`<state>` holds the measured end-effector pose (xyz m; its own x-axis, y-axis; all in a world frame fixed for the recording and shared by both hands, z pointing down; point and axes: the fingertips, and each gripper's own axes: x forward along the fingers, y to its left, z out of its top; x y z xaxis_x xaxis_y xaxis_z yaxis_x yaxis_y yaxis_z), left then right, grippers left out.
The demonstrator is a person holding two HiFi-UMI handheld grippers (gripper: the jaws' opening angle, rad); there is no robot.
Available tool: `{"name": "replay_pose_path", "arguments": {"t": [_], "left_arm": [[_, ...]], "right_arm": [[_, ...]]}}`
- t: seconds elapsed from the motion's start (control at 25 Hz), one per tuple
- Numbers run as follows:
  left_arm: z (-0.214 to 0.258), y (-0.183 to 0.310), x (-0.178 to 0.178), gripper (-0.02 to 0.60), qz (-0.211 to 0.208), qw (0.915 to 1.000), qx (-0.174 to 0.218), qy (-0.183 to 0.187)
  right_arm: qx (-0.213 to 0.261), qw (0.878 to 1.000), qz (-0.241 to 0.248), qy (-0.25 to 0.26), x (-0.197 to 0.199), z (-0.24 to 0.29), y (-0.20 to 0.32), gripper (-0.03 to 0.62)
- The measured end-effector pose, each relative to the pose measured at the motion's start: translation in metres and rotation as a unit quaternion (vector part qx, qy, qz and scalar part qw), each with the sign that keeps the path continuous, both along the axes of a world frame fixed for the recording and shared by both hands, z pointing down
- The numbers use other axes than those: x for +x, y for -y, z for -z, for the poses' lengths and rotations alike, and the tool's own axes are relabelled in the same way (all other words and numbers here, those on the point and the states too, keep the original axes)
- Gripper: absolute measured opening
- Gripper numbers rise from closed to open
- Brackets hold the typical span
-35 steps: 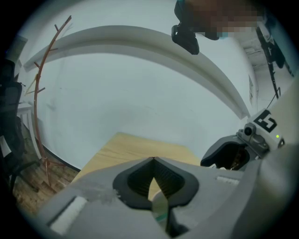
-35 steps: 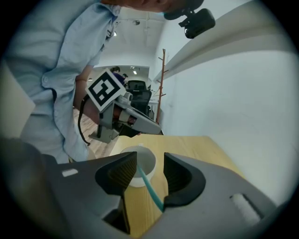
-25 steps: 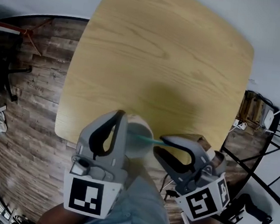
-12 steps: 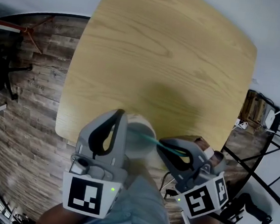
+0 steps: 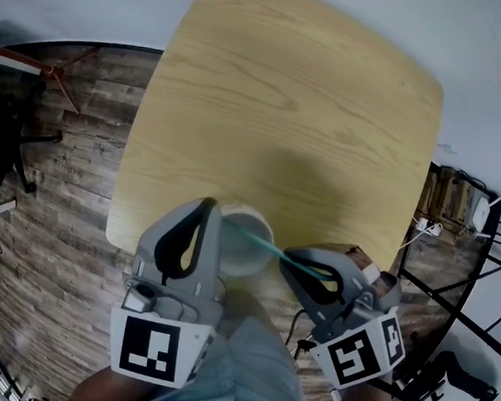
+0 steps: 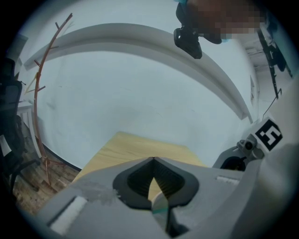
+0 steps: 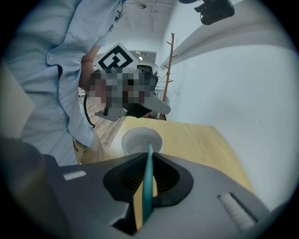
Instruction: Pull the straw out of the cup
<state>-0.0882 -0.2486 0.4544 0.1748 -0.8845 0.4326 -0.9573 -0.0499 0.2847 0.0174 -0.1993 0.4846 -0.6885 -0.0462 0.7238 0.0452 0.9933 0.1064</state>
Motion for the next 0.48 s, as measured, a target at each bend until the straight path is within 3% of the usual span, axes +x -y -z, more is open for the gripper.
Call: {"name": "replay_pose_path", "arguments": {"t": [0.48], "left_arm": [[0.060, -0.016, 0.010, 0.020, -0.025, 0.9968, 0.069, 0.032]], "right_arm": [[0.053, 0.997, -0.040, 0.048, 0.005, 0.049, -0.011, 0.038]]}}
